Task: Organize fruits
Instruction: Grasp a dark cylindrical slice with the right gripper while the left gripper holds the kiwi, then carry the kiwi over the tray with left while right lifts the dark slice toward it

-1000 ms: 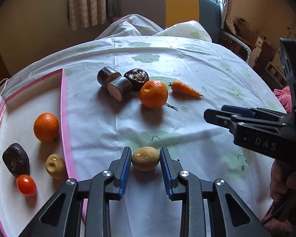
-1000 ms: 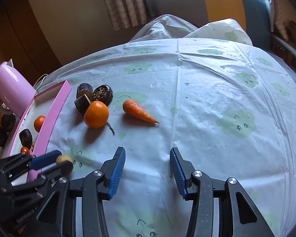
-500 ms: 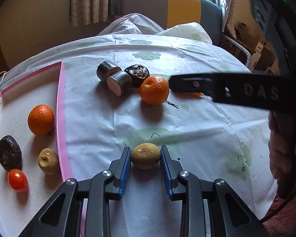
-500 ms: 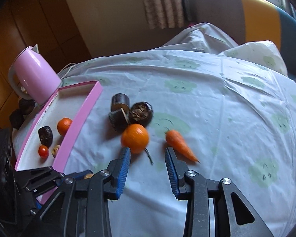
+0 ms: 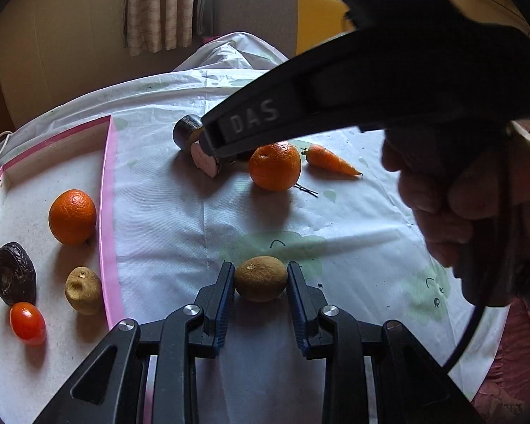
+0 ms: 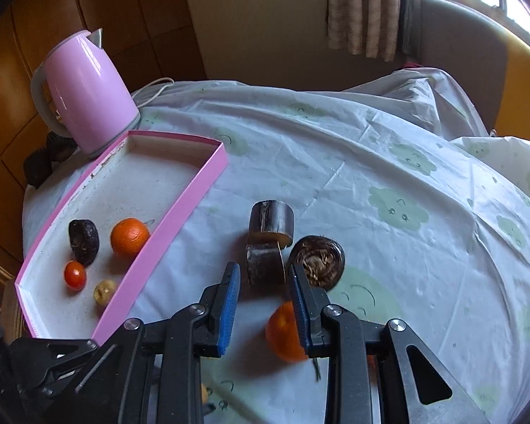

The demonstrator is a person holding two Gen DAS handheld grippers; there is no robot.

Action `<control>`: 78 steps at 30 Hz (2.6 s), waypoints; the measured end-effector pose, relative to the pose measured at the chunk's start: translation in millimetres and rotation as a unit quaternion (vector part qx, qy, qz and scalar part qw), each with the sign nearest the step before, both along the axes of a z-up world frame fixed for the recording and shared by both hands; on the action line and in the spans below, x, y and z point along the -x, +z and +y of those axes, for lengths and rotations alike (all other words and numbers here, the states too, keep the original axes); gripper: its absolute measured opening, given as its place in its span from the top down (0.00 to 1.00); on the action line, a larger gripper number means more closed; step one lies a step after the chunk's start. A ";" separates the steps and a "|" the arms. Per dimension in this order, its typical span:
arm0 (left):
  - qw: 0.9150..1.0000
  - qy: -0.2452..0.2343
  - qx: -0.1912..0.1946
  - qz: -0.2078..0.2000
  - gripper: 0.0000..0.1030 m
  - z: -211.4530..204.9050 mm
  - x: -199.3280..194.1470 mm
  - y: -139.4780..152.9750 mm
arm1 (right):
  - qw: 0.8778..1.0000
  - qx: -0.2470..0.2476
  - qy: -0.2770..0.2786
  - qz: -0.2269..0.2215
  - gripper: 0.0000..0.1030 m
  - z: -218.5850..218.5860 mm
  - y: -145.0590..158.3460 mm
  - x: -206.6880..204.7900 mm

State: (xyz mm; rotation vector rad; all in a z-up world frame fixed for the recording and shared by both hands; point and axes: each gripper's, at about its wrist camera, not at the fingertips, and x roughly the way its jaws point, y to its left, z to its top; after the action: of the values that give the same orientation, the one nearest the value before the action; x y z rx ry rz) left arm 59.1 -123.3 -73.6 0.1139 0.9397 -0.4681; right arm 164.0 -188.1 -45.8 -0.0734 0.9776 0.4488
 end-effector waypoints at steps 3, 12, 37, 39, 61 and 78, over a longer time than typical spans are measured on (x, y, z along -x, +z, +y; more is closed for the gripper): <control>1.000 0.000 0.003 -0.002 0.71 1.4 0.6 0.3 | 1.000 0.005 0.006 0.008 0.71 3.6 -5.7 -5.8; 1.000 0.020 0.020 0.006 0.71 8.1 -0.4 3.8 | 0.999 0.027 0.017 -0.001 0.76 13.7 -10.5 -3.7; 0.996 0.089 0.018 -0.026 0.71 42.9 11.1 40.4 | 1.000 0.011 -0.007 -0.019 0.76 16.3 9.9 32.1; 0.995 0.093 0.017 -0.031 0.71 45.1 12.4 42.9 | 1.000 0.013 -0.008 -0.021 0.76 17.3 9.7 33.1; 0.980 0.185 0.027 -0.070 0.71 110.1 5.8 67.0 | 0.999 -0.012 -0.030 -0.036 0.76 31.6 30.9 51.0; 0.946 0.320 0.030 -0.035 0.71 224.1 11.2 43.8 | 0.996 -0.050 0.071 0.008 0.76 128.0 23.9 82.3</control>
State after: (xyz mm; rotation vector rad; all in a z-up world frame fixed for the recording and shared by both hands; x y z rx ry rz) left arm 47.9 100.8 -29.8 -0.2272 0.8356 0.1110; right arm 81.7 -60.1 -21.9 -0.0484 0.9670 0.6292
